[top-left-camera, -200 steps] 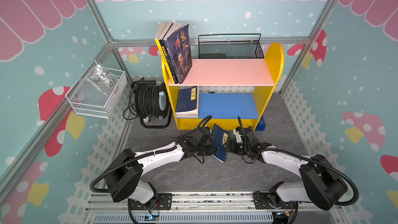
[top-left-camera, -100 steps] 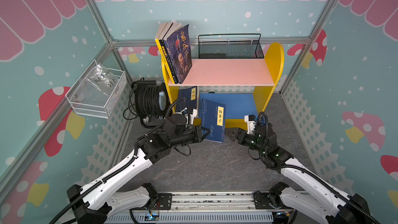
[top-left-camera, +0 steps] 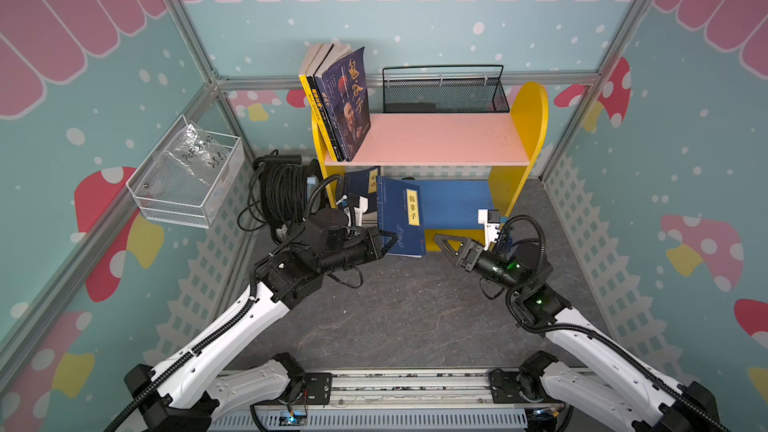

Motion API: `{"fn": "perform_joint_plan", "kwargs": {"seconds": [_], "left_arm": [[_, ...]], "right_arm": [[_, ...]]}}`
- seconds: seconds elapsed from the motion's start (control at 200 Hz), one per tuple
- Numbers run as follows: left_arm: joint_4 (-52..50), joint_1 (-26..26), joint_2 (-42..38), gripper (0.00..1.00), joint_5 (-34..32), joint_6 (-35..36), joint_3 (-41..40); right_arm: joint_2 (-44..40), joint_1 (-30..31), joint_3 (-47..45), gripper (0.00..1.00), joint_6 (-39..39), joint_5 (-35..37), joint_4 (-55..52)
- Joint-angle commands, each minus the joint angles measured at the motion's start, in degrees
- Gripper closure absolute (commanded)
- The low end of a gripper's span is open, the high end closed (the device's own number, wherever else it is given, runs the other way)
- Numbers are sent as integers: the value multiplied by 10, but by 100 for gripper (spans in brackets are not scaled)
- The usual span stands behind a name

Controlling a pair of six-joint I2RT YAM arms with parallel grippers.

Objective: Stacking books/files
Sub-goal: Place the book on the bookshelf.

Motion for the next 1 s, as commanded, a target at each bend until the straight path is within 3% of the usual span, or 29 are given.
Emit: {"fn": "perform_joint_plan", "kwargs": {"seconds": [0.0,0.085,0.31,0.625,0.81,0.996], "left_arm": [[20,13,-14,100,10,-2,6],[21,15,-10,100,18,2,14],[40,16,-4,100,44,-5,29],[134,22,-25,100,92,-70,3],[188,23,-25,100,125,-99,-16],[207,24,-30,100,136,-110,-27]], "right_arm": [[-28,3,0,5,13,24,-8],[-14,3,25,5,8,8,-52],[64,15,53,5,-6,-54,-46],[108,19,-17,14,91,-106,176],[138,20,-19,32,127,-129,255],[149,20,-28,32,160,-121,342]]}}
